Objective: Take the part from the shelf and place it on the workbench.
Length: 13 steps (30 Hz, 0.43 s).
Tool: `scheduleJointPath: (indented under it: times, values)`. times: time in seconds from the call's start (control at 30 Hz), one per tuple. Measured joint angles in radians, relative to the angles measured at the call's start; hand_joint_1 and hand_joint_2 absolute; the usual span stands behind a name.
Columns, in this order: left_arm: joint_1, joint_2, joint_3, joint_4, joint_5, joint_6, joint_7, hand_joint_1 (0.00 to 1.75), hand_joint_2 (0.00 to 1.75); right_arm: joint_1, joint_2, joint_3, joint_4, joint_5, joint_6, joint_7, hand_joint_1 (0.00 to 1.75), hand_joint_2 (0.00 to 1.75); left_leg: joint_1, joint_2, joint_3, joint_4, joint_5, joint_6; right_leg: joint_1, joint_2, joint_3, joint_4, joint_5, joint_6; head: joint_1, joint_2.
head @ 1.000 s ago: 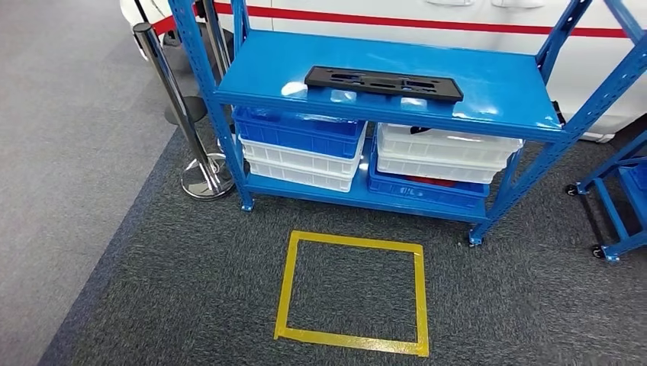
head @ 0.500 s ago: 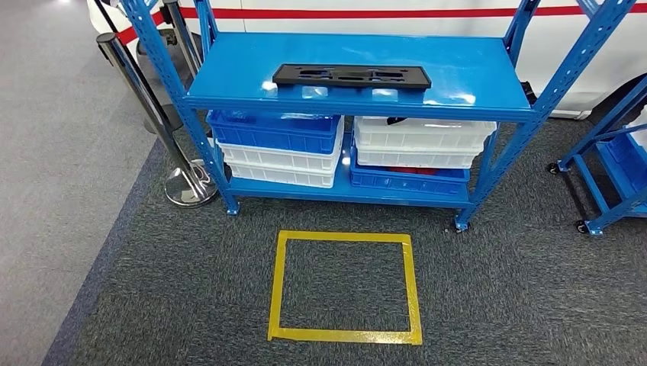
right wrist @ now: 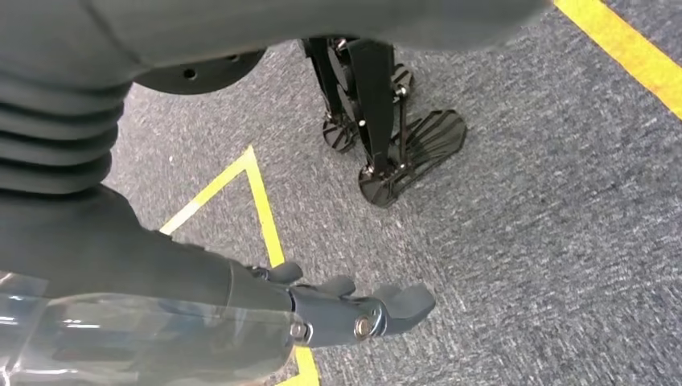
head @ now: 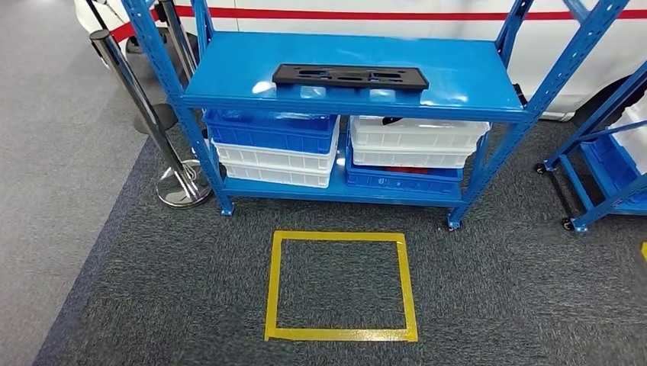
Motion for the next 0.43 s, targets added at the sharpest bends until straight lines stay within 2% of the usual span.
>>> scheduleJointPath:
  times: [0.1, 0.13, 0.17, 0.2, 0.23, 0.3, 0.33, 0.4, 0.43]
  values:
    - [0.000, 0.000, 0.000, 0.000, -0.136, 0.015, 0.002, 0.00, 0.00, 0.001, 0.000, 0.000, 0.000, 0.013, -0.031, -0.004, 0.00, 0.00, -0.002, 0.005, -0.004, -0.001, 0.003, 0.007, -0.002, -0.004, -0.082, 0.180, -0.091, 0.008, 0.001, 0.000]
    - [0.000, 0.000, 0.000, 0.000, -0.168, 0.019, 0.002, 0.00, 0.00, 0.003, 0.000, -0.001, 0.000, 0.017, -0.039, -0.005, 0.00, 0.00, -0.002, 0.006, -0.005, -0.001, 0.002, 0.007, -0.002, -0.004, -0.099, 0.216, -0.097, 0.010, 0.001, 0.000]
    - [0.001, 0.000, 0.000, 0.000, -0.198, 0.023, 0.003, 0.00, 0.00, 0.004, -0.001, -0.001, 0.000, 0.020, -0.048, -0.007, 0.00, 0.00, -0.003, 0.006, -0.004, 0.000, -0.001, 0.007, -0.003, -0.005, -0.100, 0.219, -0.085, 0.011, 0.001, 0.000]
    - [0.001, 0.000, 0.000, 0.000, -0.224, 0.027, 0.003, 0.00, 0.00, 0.005, -0.001, -0.001, 0.000, 0.024, -0.055, -0.009, 0.00, 0.00, -0.002, 0.006, -0.002, 0.000, -0.004, 0.005, -0.004, -0.007, -0.079, 0.180, -0.055, 0.011, 0.001, 0.000]
    - [0.001, 0.000, 0.001, 0.000, -0.256, 0.031, 0.004, 0.00, 0.00, 0.006, -0.001, -0.001, 0.000, 0.028, -0.064, -0.012, 0.00, 0.00, -0.002, 0.006, 0.002, 0.001, -0.008, 0.002, -0.006, -0.010, -0.043, 0.111, -0.019, 0.011, 0.001, 0.000]
    - [0.001, -0.001, 0.001, 0.000, -0.328, 0.040, 0.007, 0.00, 0.00, 0.005, -0.002, -0.001, 0.000, 0.037, -0.084, -0.018, 0.00, 0.00, -0.006, 0.006, 0.006, 0.005, -0.018, -0.008, -0.004, -0.014, 0.022, -0.012, 0.016, 0.004, 0.001, 0.000]
    - [0.001, -0.001, 0.001, 0.000, -0.362, 0.044, 0.008, 0.00, 0.00, 0.005, -0.002, -0.001, 0.000, 0.042, -0.094, -0.021, 0.00, 0.00, -0.008, 0.006, 0.007, 0.006, -0.023, -0.014, -0.003, -0.015, 0.038, -0.044, 0.017, -0.002, 0.001, 0.000]
    - [0.000, -0.001, 0.001, 0.000, -0.462, 0.057, 0.012, 0.00, 0.00, 0.007, -0.002, -0.003, 0.000, 0.058, -0.125, -0.028, 0.00, 0.00, -0.009, 0.007, 0.011, 0.005, -0.033, -0.026, 0.001, -0.014, 0.043, -0.052, 0.005, -0.019, 0.000, 0.000]
    - [0.000, -0.001, 0.001, 0.000, -0.490, 0.061, 0.013, 0.00, 0.00, 0.008, -0.001, -0.003, 0.000, 0.062, -0.135, -0.031, 0.00, 0.00, -0.008, 0.007, 0.013, 0.005, -0.035, -0.029, 0.002, -0.013, 0.044, -0.053, 0.003, -0.022, 0.000, 0.000]
